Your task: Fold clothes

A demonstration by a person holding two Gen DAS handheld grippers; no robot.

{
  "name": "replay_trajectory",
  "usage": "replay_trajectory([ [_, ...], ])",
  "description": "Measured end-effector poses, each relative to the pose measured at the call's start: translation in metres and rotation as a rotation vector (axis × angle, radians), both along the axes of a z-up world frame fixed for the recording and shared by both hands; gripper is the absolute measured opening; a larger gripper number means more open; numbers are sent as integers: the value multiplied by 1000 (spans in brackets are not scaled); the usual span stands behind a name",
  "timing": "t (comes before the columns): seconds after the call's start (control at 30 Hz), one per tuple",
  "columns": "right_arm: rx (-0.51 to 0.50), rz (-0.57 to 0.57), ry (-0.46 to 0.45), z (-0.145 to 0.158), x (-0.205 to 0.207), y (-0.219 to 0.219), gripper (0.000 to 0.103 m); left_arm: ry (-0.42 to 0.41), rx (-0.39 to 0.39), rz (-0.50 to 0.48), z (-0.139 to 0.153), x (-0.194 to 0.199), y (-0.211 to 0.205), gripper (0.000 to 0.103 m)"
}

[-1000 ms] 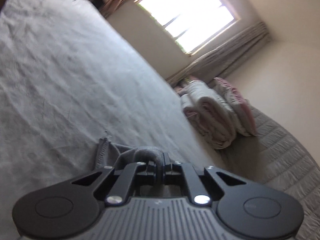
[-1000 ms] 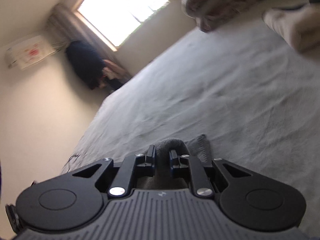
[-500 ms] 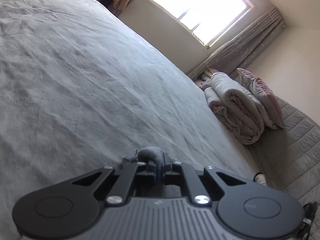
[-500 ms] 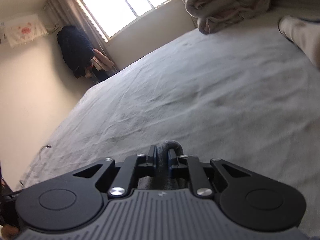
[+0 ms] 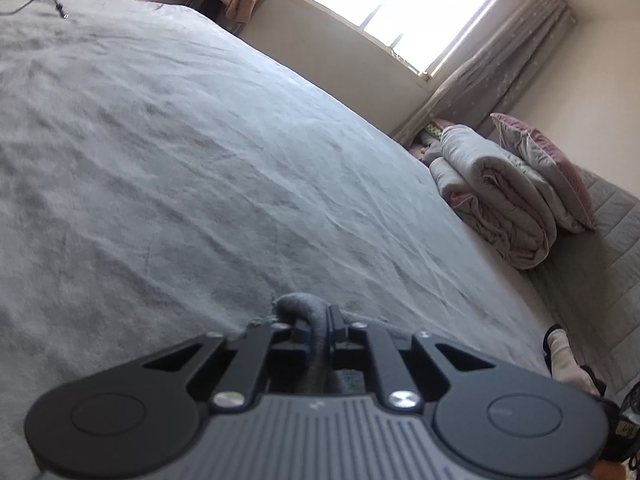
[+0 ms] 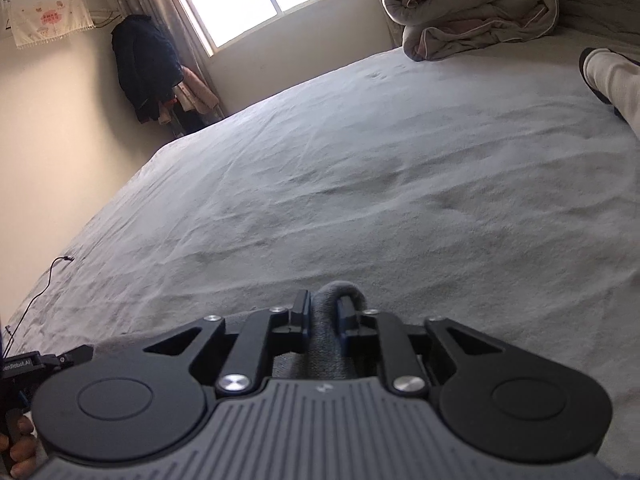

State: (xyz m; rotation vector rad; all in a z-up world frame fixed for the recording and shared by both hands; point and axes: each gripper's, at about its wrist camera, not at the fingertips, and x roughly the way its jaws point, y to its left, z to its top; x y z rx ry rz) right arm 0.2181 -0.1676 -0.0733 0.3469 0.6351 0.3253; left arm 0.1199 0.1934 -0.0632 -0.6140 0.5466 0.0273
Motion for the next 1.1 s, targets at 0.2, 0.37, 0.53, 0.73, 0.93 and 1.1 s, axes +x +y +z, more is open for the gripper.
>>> replay_trajectory([
  [0.2, -51, -45, -91, 31, -24, -4, 60, -40, 180, 92, 39, -18, -15, 70],
  [0.37, -134, 65, -161, 44, -38, 32, 60, -80, 258, 2, 51, -13, -40, 69],
  [0.53, -207, 173, -151, 29, -39, 82, 60, -10, 269, -135, 31, 8, -65, 70],
  [0.73, -242, 209, -78, 1, -21, 90, 60, -4, 342, -149, 11, 18, -60, 70],
  [0.93, -105, 229, -65, 10, -16, 53, 57, 11, 429, -155, 15, 18, -53, 70],
  [1.1, -68, 151, -51, 21, -26, 19, 61, 69, 298, -56, 21, 6, -19, 78],
])
